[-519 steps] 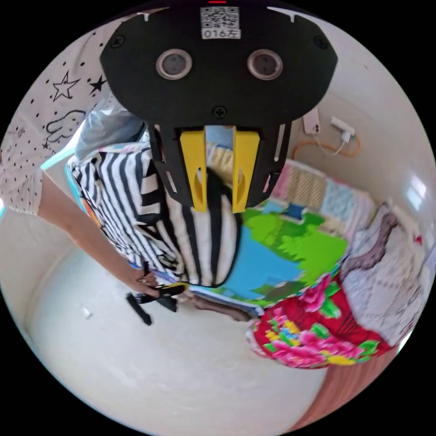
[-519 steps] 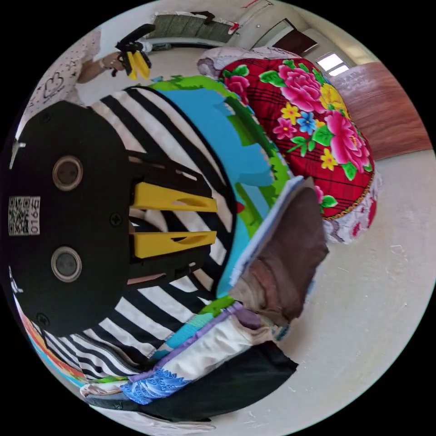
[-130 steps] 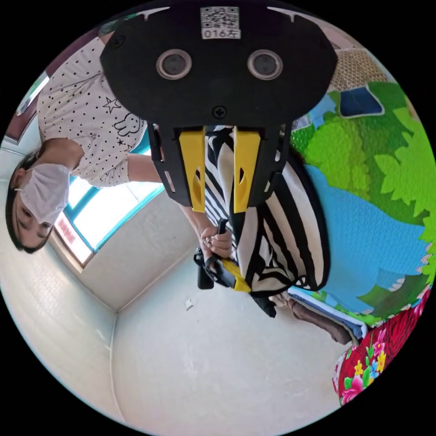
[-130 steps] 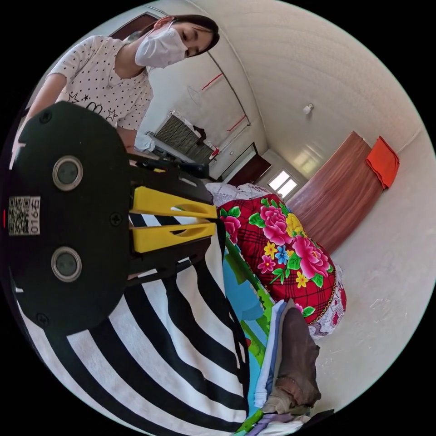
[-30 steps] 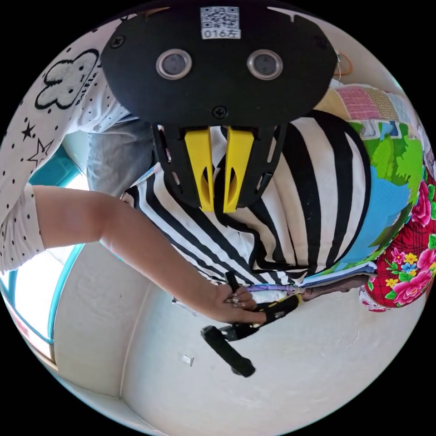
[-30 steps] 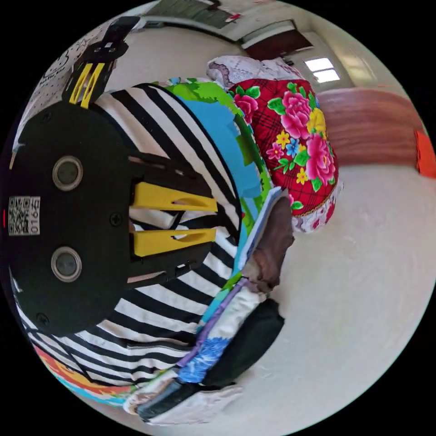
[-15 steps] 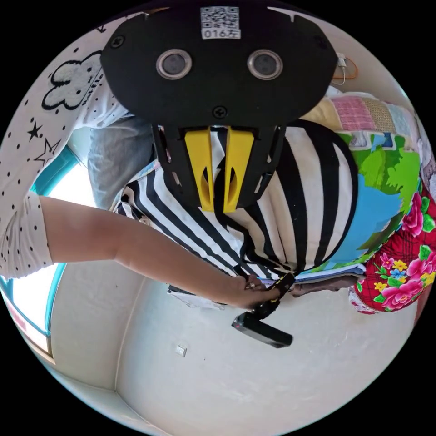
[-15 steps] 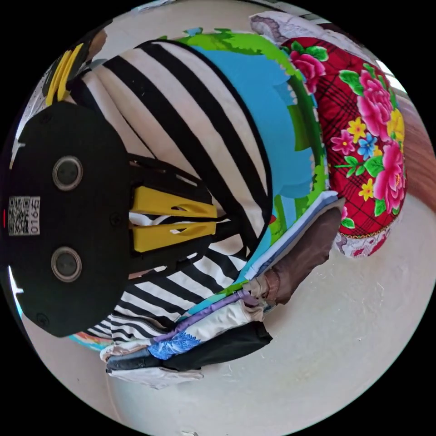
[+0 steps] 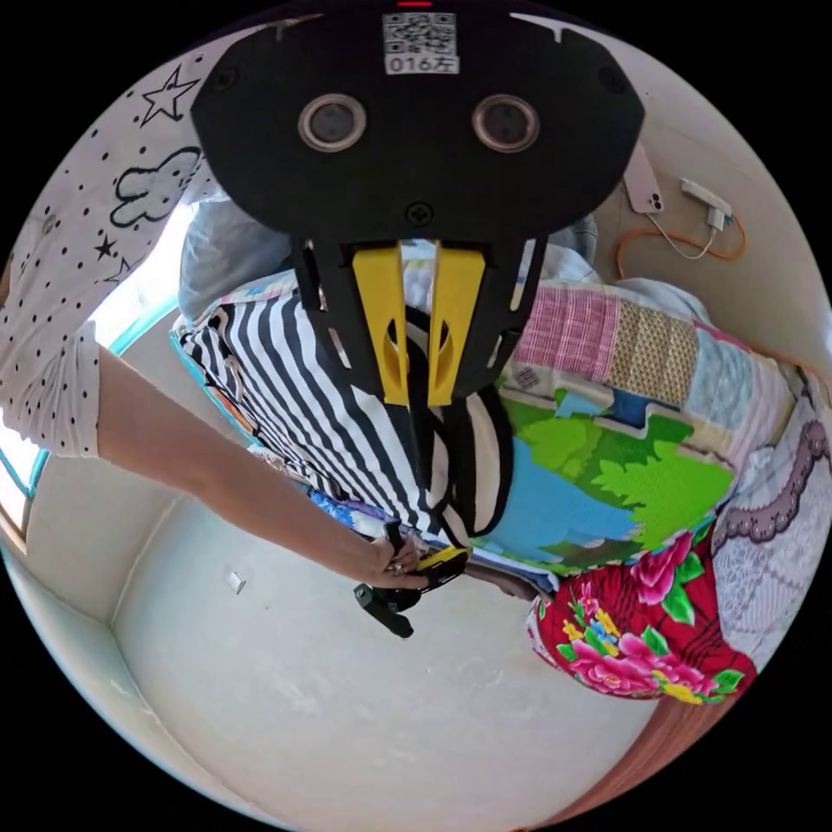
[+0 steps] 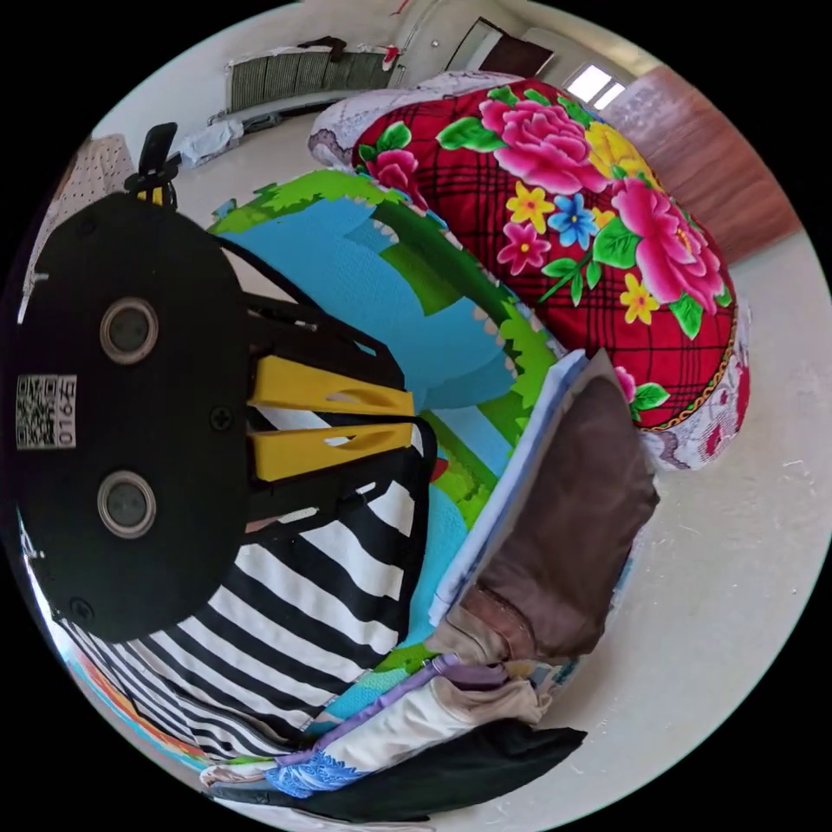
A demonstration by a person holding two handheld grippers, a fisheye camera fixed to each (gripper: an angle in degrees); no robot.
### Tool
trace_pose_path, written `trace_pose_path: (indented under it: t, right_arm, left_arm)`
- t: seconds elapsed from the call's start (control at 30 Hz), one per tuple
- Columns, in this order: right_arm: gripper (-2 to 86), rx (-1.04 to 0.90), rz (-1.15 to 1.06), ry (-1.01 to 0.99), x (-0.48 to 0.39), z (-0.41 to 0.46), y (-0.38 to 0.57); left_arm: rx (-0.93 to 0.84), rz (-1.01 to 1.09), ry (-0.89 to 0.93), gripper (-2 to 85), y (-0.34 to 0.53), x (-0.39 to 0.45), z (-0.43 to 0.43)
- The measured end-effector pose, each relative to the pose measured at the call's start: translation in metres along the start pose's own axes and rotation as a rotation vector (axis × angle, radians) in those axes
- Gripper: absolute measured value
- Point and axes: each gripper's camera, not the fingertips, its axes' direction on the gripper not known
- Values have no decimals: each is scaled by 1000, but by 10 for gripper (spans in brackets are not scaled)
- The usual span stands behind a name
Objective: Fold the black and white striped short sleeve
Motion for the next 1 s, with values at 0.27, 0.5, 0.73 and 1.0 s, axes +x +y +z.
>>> trace_pose_path:
  t: [0.27, 0.5, 0.73, 1.0]
  right_arm:
    - [28, -36, 63, 14, 5, 42, -11]
    - [73, -77, 23, -44, 25, 47, 1]
    - [55, 129, -272, -311, -13, 7, 113]
    - [137, 275, -361, -217, -69, 42, 305]
  left_arm:
    - [17, -18, 58, 24, 19, -20, -4]
    - [34, -8, 60, 21, 29, -26, -7]
    - [52, 15, 38, 24, 31, -22, -6]
    - [51, 137, -109, 29, 25, 14, 4]
